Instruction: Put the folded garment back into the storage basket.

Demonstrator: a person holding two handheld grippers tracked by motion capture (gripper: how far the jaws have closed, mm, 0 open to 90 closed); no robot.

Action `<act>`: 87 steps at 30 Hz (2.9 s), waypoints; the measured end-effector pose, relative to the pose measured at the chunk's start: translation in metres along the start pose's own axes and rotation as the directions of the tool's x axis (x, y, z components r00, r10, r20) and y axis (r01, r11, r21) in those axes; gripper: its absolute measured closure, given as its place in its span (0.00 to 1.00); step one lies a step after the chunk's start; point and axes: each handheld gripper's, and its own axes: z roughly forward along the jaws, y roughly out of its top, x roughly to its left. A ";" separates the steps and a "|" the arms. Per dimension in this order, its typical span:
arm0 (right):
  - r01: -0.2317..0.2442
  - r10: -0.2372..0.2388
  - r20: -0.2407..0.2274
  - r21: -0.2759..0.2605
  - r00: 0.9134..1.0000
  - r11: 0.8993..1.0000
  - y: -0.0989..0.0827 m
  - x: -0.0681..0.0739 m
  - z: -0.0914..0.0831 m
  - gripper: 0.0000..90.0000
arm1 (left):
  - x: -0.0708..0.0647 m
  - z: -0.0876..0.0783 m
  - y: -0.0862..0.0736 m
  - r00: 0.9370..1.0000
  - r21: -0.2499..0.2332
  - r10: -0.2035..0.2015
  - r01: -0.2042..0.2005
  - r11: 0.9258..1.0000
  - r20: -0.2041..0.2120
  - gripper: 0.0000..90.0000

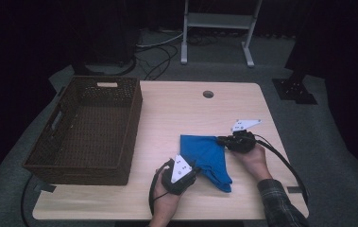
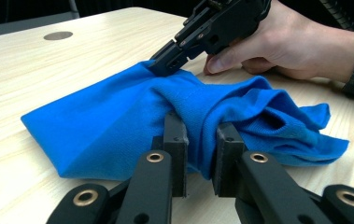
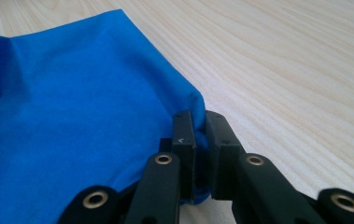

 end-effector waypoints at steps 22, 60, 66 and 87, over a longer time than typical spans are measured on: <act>0.004 0.000 0.061 -0.068 0.998 0.998 0.049 0.019 -0.027 0.93 | 0.025 -0.007 0.030 0.999 0.031 0.024 -0.023 0.999 -0.023 0.88; 0.086 -0.073 0.123 -0.111 0.990 0.990 0.137 0.034 -0.047 0.93 | 0.067 -0.047 0.099 0.995 -0.069 0.009 -0.016 0.997 -0.100 0.88; 0.109 -0.095 0.115 -0.121 0.989 0.987 0.156 0.039 -0.043 0.93 | 0.074 -0.056 0.106 0.992 -0.073 0.016 -0.025 0.997 -0.122 0.88; 0.130 -0.122 0.062 -0.145 0.991 0.981 0.205 0.056 -0.004 0.93 | 0.118 -0.099 0.112 0.981 -0.097 -0.011 -0.008 0.995 -0.193 0.88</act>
